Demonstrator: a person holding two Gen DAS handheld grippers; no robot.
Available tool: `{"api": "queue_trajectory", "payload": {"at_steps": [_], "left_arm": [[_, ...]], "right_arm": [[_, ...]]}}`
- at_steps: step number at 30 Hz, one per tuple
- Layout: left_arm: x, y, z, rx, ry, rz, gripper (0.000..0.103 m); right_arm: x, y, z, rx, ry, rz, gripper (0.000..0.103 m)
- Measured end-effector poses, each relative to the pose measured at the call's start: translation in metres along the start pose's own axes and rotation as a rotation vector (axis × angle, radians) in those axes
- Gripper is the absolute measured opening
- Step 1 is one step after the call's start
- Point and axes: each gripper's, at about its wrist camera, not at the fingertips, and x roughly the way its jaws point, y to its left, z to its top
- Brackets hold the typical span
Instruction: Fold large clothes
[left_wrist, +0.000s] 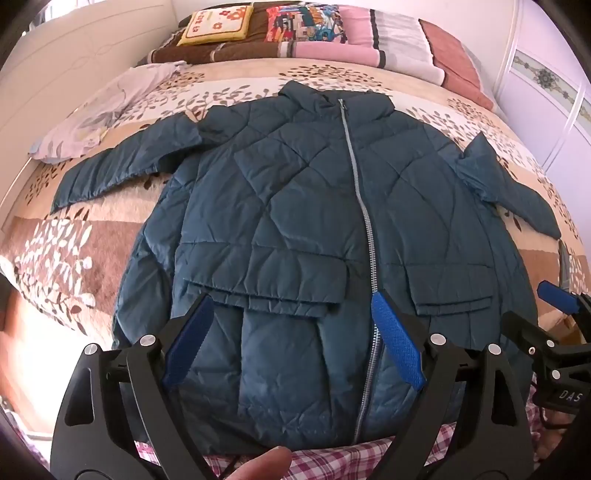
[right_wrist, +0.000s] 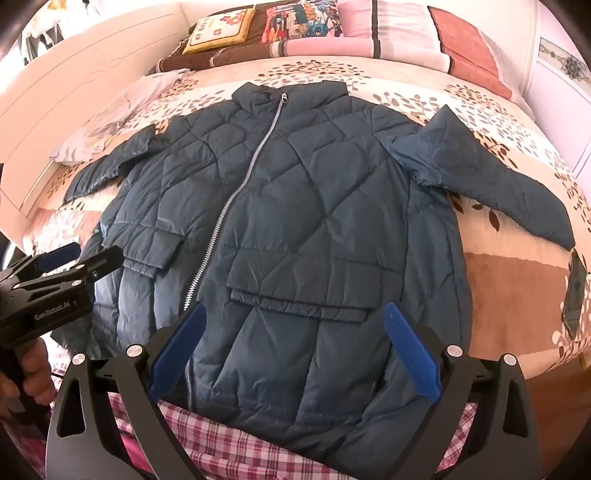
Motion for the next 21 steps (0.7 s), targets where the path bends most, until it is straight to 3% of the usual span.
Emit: {"api": "queue_trajectory", "payload": {"at_steps": [21], "left_arm": [[0.0014, 0.0037, -0.0044, -0.001, 0.009, 0.001, 0.087]], "right_arm": [[0.0031, -0.0033, -0.0024, 0.006, 0.010, 0.001, 0.094]]}}
